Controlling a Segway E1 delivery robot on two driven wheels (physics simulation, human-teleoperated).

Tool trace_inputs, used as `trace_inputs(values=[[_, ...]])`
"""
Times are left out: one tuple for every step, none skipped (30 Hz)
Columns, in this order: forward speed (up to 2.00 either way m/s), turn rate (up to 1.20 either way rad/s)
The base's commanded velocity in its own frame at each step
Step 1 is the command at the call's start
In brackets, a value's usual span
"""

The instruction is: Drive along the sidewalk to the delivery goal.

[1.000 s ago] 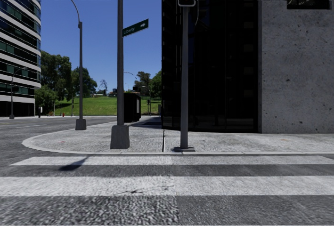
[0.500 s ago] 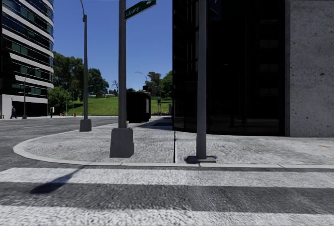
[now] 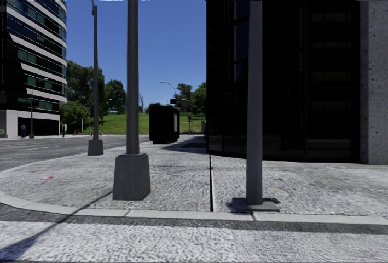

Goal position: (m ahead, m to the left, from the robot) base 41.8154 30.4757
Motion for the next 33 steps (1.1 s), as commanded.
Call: trace_inputs(values=[[1.55,0.09],[1.55,0.02],[1.55,0.00],[1.55,0.00],[1.55,0.00],[1.55,0.00],[1.55,0.00],[1.55,0.00],[1.55,0.00],[1.55,0.00],[1.55,0.00],[1.55,0.00],[1.55,0.00],[1.55,0.00],[1.55,0.00],[1.55,0.00],[1.55,0.00],[1.55,0.00],[1.55,0.00],[1.55,0.00],[1.55,0.00],[1.55,-0.29],[1.55,-0.38],[1.55,-0.40],[1.55,0.00],[1.55,0.00],[1.55,0.00],[1.55,0.00],[1.55,0.00],[1.55,0.00],[1.55,0.00],[1.55,0.00],[1.55,0.00]])
